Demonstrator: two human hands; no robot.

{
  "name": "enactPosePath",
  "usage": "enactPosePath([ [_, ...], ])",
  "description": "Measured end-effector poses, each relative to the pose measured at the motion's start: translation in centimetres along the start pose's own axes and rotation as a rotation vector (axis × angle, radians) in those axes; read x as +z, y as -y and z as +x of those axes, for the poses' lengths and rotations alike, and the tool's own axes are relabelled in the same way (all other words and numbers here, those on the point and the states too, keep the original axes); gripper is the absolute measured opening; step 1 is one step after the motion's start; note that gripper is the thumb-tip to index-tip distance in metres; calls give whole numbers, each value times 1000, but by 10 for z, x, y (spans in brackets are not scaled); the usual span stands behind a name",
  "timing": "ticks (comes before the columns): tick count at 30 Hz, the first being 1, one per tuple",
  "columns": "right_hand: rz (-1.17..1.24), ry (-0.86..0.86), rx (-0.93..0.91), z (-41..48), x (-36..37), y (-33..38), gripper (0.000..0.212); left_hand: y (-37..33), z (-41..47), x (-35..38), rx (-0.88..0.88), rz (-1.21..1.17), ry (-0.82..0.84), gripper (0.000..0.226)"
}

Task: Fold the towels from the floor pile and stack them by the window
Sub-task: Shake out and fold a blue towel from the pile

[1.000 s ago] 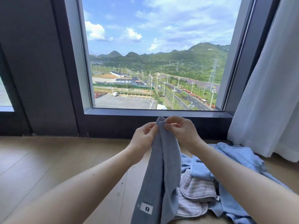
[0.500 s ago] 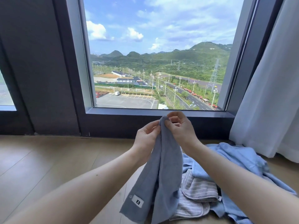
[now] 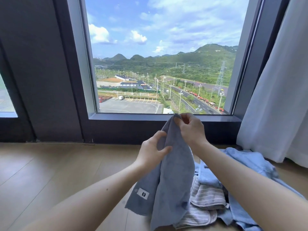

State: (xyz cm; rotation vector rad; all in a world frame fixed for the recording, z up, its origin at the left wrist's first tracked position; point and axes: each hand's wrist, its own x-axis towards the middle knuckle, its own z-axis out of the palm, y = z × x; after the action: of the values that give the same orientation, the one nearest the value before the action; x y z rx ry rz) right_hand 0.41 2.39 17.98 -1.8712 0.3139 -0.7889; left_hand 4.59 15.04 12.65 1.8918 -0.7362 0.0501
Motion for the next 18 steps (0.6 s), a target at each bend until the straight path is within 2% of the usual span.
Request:
enactPosePath([
  [3,63,-47,37,1,1,3,14,5,6,-3,-76,102,-10,11],
  [5,98,-122,60,1,-1,4,13,6,8,-6,-130,210,33,13],
  [10,2,-196,59,2,-15,-1,9,3,15,-28,-136,158,58,16],
  [12,50,-179,46,2,-13,1,6,5,10,-28,-129,164,128,15],
  [14,79,-112,-8,2,-9,6,15,9,5,-19,-127,163,196,15],
  [18,77,-71,-72,0,-5,11,20,18,3,-16,-174,139,184,16],
])
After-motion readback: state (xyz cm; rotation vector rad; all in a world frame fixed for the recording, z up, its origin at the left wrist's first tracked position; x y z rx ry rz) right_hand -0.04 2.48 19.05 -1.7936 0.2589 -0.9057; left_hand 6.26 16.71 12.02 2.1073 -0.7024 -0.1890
